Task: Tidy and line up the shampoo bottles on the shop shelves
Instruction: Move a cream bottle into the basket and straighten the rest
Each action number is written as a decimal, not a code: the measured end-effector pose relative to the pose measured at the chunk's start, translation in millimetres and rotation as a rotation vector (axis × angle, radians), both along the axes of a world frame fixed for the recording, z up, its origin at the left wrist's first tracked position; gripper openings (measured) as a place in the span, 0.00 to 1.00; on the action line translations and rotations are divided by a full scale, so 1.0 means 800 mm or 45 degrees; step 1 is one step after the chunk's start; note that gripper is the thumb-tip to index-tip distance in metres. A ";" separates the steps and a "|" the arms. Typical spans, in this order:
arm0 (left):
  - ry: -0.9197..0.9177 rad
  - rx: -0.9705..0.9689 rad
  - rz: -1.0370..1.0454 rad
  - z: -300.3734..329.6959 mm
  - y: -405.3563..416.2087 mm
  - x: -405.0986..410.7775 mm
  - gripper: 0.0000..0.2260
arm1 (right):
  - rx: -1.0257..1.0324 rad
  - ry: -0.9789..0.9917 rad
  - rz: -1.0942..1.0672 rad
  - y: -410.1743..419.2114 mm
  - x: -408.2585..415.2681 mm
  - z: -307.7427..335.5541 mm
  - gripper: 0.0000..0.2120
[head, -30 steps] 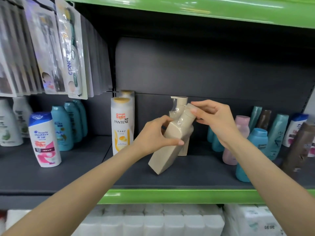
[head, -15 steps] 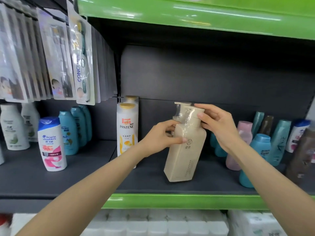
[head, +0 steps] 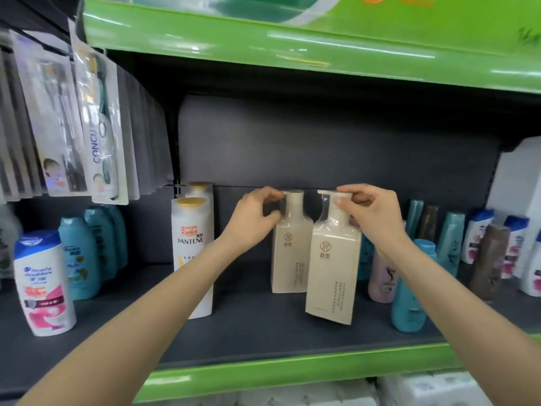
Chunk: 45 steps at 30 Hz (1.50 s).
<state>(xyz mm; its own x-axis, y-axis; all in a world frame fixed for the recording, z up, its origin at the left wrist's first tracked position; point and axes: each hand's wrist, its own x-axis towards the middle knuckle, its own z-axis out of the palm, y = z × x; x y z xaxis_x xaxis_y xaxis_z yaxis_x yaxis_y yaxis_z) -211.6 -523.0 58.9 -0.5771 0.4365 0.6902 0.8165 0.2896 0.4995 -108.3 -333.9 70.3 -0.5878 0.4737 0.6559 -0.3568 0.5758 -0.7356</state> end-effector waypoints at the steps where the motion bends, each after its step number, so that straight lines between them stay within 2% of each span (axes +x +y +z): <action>1: 0.064 -0.012 0.047 0.006 0.002 -0.004 0.15 | 0.002 -0.010 -0.044 0.002 -0.004 0.003 0.10; 6: 0.230 -0.427 0.132 0.021 0.024 -0.022 0.24 | 0.028 -0.074 -0.133 0.016 -0.022 0.011 0.10; 9: 0.284 -0.579 0.174 0.019 0.030 -0.033 0.24 | 0.039 -0.107 -0.148 0.025 -0.040 0.009 0.10; 16: 0.333 -0.400 0.102 0.019 0.032 -0.053 0.19 | -0.021 -0.193 -0.117 0.044 -0.092 0.019 0.12; 22: 0.333 -0.283 -0.018 0.017 0.031 -0.058 0.17 | 0.050 -0.272 0.007 0.060 -0.136 0.035 0.13; 27: 0.272 -0.301 -0.080 0.020 0.024 -0.060 0.18 | 0.139 -0.383 0.077 0.058 -0.174 0.028 0.12; 33: 0.202 -0.262 -0.064 0.026 0.024 -0.060 0.18 | 0.023 -0.433 0.237 0.049 -0.198 0.026 0.14; 39: 0.193 -0.265 -0.056 0.023 0.025 -0.059 0.16 | -0.087 -0.379 0.379 0.034 -0.213 0.016 0.12; 45: 0.171 -0.255 -0.075 0.023 0.025 -0.052 0.19 | -0.043 -0.334 0.356 0.029 -0.211 0.013 0.11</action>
<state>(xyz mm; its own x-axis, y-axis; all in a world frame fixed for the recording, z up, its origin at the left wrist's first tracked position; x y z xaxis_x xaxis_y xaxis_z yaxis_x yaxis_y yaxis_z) -252.8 -502.7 77.4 -0.4553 0.6028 0.6553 0.8902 0.3217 0.3225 -277.2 -310.7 80.7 -0.8431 0.2904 0.4526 -0.2935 0.4568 -0.8397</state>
